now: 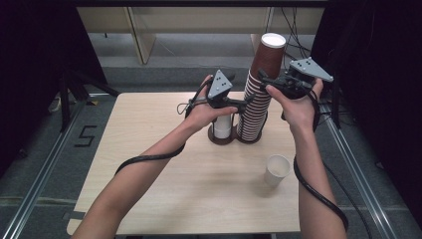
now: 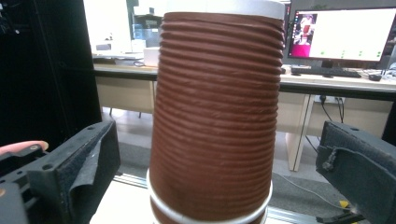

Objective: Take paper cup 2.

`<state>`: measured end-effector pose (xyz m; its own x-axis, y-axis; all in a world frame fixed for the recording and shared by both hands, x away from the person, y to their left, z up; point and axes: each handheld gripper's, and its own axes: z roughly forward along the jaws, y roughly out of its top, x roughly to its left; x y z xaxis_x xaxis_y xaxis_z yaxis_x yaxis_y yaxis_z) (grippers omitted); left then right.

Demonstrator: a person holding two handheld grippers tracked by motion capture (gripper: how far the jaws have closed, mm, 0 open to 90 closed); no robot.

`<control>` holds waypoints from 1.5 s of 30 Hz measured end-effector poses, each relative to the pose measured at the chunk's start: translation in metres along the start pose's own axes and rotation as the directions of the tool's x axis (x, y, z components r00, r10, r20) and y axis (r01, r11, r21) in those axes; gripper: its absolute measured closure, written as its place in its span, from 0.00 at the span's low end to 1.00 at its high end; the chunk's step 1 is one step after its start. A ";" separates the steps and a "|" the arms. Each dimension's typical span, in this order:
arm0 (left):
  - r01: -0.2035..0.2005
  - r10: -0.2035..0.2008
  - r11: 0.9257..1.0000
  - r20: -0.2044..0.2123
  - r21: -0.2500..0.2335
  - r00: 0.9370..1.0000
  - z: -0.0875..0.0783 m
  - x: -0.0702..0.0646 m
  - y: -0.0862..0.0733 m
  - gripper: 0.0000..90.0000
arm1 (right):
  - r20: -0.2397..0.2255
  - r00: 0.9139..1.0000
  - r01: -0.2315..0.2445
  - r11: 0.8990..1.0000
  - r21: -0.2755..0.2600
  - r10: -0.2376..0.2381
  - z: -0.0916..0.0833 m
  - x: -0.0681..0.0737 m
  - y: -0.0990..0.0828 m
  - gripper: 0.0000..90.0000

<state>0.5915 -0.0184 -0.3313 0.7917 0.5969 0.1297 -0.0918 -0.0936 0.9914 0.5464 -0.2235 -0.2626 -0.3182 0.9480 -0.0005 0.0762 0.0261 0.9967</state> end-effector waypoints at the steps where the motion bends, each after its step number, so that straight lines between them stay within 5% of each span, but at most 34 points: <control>1: -0.007 0.007 1.000 0.000 0.003 1.000 0.003 0.000 0.001 0.07 | -0.003 1.000 -0.013 1.000 0.005 0.013 0.002 0.000 0.001 0.01; 16: 0.013 -0.013 1.000 0.019 0.026 1.000 0.039 -0.004 0.011 0.11 | -0.012 1.000 0.000 0.999 0.039 0.000 0.023 -0.005 0.012 0.01; 23: 0.068 -0.069 0.997 0.031 0.033 0.997 0.043 -0.002 0.008 0.08 | -0.015 1.000 -0.011 0.999 0.052 0.012 0.028 -0.008 0.012 0.02; 45: 0.075 -0.077 0.996 0.041 0.046 0.996 0.049 -0.001 0.005 0.06 | -0.016 1.000 -0.021 0.998 0.055 0.022 0.047 -0.005 0.014 0.10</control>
<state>0.6196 -0.0582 -0.3278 0.8206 0.5692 0.0517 -0.0038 -0.0851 0.9964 0.5931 -0.2128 -0.2522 -0.3317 0.9431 0.0226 0.1350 0.0238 0.9906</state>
